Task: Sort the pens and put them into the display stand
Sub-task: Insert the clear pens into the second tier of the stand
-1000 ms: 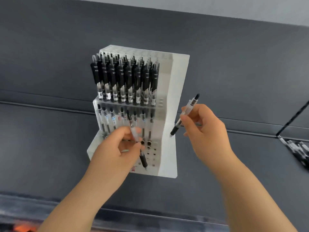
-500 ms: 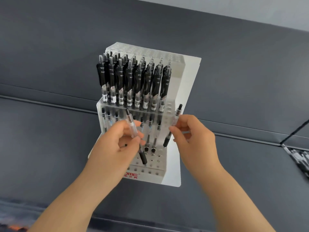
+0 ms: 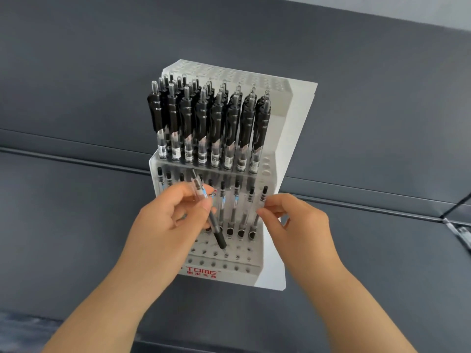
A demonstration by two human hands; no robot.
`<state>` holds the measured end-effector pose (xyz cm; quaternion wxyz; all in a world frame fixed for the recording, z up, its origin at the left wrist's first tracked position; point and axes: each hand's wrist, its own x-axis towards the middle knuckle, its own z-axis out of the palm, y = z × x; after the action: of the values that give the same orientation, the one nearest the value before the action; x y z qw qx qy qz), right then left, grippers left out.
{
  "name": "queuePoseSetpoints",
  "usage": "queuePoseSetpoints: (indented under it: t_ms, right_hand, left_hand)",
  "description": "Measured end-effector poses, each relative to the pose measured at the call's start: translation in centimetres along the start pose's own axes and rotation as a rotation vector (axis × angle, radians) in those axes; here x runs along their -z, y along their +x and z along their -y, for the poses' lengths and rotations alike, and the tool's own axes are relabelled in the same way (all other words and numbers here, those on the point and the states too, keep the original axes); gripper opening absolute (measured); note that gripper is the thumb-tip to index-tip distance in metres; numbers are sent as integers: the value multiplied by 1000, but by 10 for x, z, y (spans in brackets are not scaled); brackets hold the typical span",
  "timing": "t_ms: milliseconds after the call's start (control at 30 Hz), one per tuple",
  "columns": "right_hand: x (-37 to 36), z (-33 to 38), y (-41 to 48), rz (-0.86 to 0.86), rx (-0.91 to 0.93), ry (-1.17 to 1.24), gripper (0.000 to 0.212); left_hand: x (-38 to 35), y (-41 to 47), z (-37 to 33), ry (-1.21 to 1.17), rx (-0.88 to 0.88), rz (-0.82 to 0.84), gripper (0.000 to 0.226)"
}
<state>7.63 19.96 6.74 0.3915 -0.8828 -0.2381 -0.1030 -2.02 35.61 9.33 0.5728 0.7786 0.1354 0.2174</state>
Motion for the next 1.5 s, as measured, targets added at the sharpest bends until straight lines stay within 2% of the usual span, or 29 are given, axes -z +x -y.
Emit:
queuePoseSetpoints:
  t_ms: [233,400,500,767,1000,1167,1367,1500]
  right_hand:
    - [-1,13,-2,-41,-107,-98,12]
    - [7,17,-10,98,-295,-198,12]
    - [6,25,-16,137,-333,-223,14]
    - [-18,59,-18,86,-225,-167,14]
    - [-34,69,-22,39,-202,-159,13]
    - [-41,78,-24,37,-203,-165,15]
    - [-51,88,-25,34,-197,-162,12]
    - [-56,92,-28,51,-185,-181,12]
  left_hand:
    - [27,13,-3,45,-106,50,17]
    - [51,24,1,86,-150,7,17]
    - [65,32,3,121,-161,2,16]
    - [89,46,14,143,-196,50,18]
    - [97,54,31,171,-178,154,17]
    - [99,58,42,246,-151,258,14]
    - [101,63,52,379,-204,281,6]
    - [105,64,59,512,-232,302,12]
